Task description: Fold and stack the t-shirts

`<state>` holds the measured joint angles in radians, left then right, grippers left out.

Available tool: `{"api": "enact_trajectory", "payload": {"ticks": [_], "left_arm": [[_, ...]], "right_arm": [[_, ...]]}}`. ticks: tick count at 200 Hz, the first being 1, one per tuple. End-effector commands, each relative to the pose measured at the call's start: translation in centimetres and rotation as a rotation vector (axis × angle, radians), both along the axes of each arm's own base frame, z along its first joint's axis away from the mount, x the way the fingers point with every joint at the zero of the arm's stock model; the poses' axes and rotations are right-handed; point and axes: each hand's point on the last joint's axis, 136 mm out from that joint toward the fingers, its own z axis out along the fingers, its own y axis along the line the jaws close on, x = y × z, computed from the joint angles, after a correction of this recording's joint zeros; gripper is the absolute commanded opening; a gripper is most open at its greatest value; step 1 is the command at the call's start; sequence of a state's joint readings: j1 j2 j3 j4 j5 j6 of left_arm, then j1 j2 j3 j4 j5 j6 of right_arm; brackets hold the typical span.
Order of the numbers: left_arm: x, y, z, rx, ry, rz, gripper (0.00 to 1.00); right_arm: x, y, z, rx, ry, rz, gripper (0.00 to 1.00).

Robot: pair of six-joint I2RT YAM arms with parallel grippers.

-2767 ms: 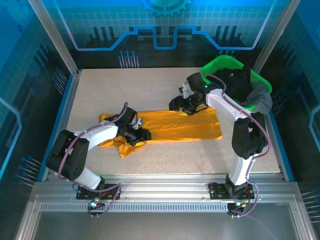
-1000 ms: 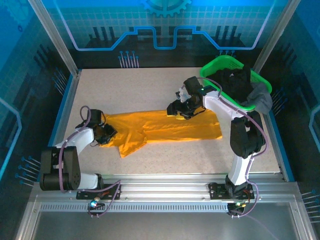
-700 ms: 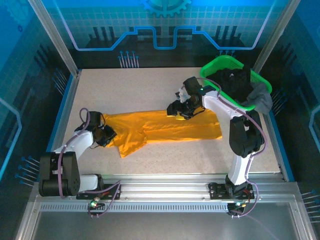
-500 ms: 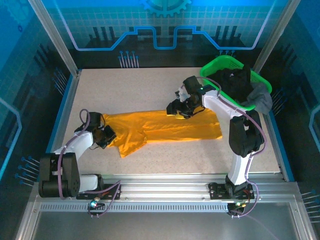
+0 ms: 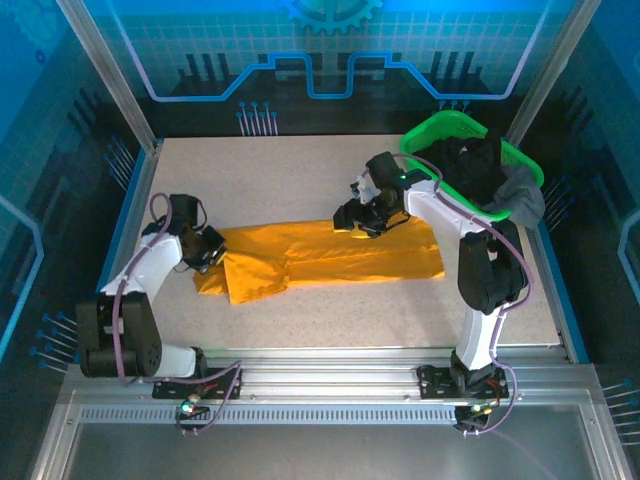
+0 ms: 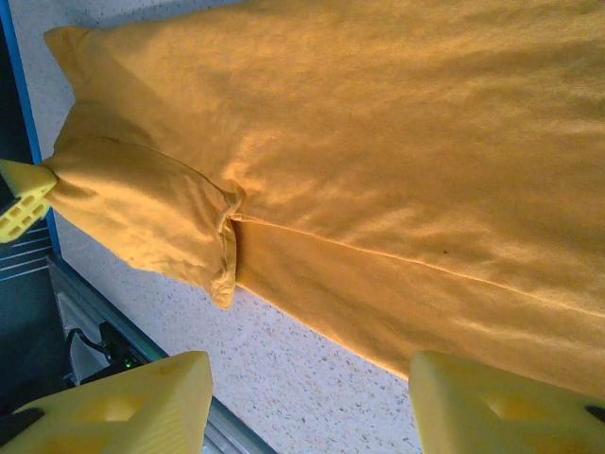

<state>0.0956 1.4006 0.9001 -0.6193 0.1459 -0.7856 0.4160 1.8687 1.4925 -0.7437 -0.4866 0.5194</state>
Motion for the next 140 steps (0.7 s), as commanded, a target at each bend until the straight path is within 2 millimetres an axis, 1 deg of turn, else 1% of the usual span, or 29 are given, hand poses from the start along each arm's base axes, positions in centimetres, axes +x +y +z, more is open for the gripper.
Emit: {"api": "enact_trajectory", "payload": {"ticks": [1, 18, 54, 106, 140], "left_arm": [[0.2, 0.4, 0.2, -0.011, 0.084, 0.016, 0.00], [1.4, 0.5, 0.3, -0.017, 0.114, -0.010, 0.00], [3.2, 1.1, -0.7, -0.004, 0.192, -0.056, 0.00], [5.2, 2.6, -2.0, 0.042, 0.224, -0.076, 0.00], [6.2, 3.1, -3.0, 0.065, 0.241, -0.103, 0.00]], "right_arm": [[-0.4, -0.2, 0.0, -0.003, 0.015, 0.007, 0.59], [-0.6, -0.3, -0.2, -0.003, 0.019, 0.006, 0.59], [-0.8, -0.7, -0.3, -0.004, 0.021, -0.002, 0.59], [-1.1, -1.4, -0.6, -0.010, 0.031, -0.013, 0.59], [-1.2, -1.6, -0.9, -0.015, 0.038, -0.016, 0.58]]}}
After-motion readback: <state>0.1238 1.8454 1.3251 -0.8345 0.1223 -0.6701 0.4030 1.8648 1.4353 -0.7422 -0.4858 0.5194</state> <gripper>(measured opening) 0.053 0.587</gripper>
